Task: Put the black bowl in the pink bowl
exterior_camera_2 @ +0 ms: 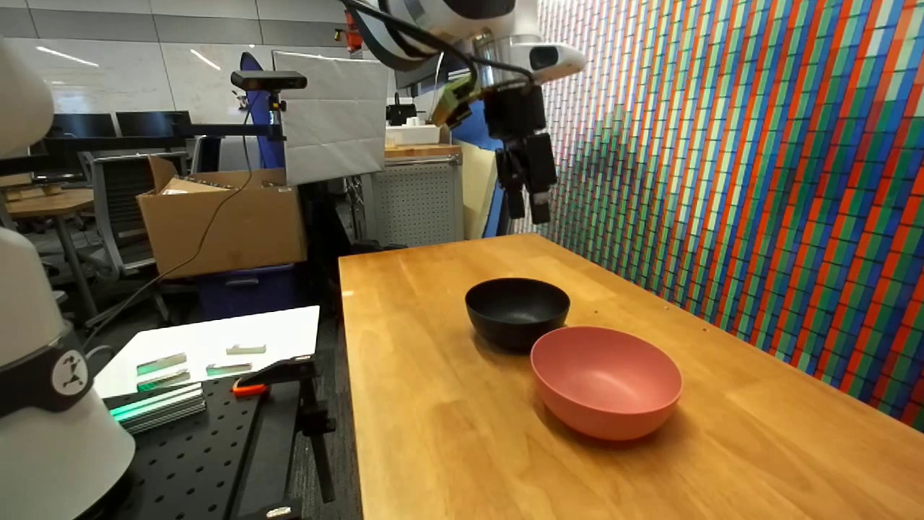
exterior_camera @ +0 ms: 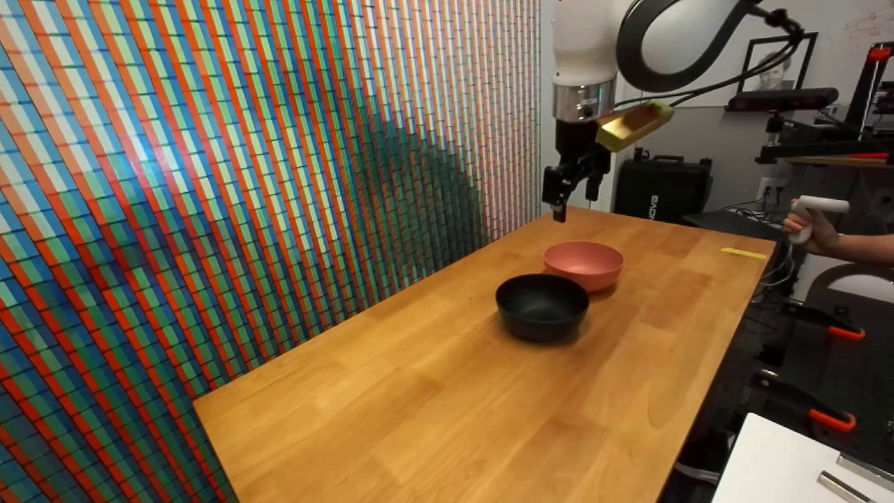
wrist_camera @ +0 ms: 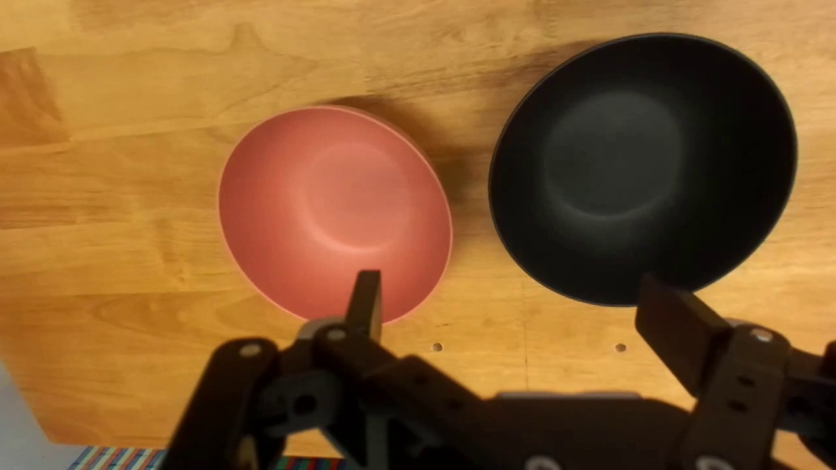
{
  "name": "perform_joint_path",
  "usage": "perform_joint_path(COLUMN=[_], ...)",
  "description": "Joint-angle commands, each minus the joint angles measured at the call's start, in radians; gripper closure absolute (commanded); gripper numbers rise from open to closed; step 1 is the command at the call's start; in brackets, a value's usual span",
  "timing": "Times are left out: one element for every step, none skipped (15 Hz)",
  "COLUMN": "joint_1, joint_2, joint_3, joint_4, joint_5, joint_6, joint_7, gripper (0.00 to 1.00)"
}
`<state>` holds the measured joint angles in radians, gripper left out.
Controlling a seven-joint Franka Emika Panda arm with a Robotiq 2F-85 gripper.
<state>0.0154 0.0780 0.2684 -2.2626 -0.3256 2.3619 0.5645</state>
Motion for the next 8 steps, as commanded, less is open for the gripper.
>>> perform_joint_path(joint_1=[0.090,0.108,0.125,0.140,0.153,0.165,0.175,0.184], joint_2=[0.213,0.255,0.296,0.332,0.368,0.400,0.428,0.453], joint_3=[-0.081,-0.098,-0.113,-0.126,-0.136,-0.146,-0.155,-0.166], joint_4=[0.180,0.209,0.238,0.265,0.291,0.315,0.338,0.358], joint_5=[-0.023,0.004,0.025,0.043,0.061,0.077,0.094,0.106], joint_6=[-0.038,-0.038,-0.036,-0.036,-0.038,-0.040,-0.043,-0.046], joint_7=[0.020,-0.002,-0.020,-0.033,-0.044,-0.054,-0.067,-0.076], gripper=[0.00,0.00,0.00,0.00,0.00,0.00,0.00,0.00])
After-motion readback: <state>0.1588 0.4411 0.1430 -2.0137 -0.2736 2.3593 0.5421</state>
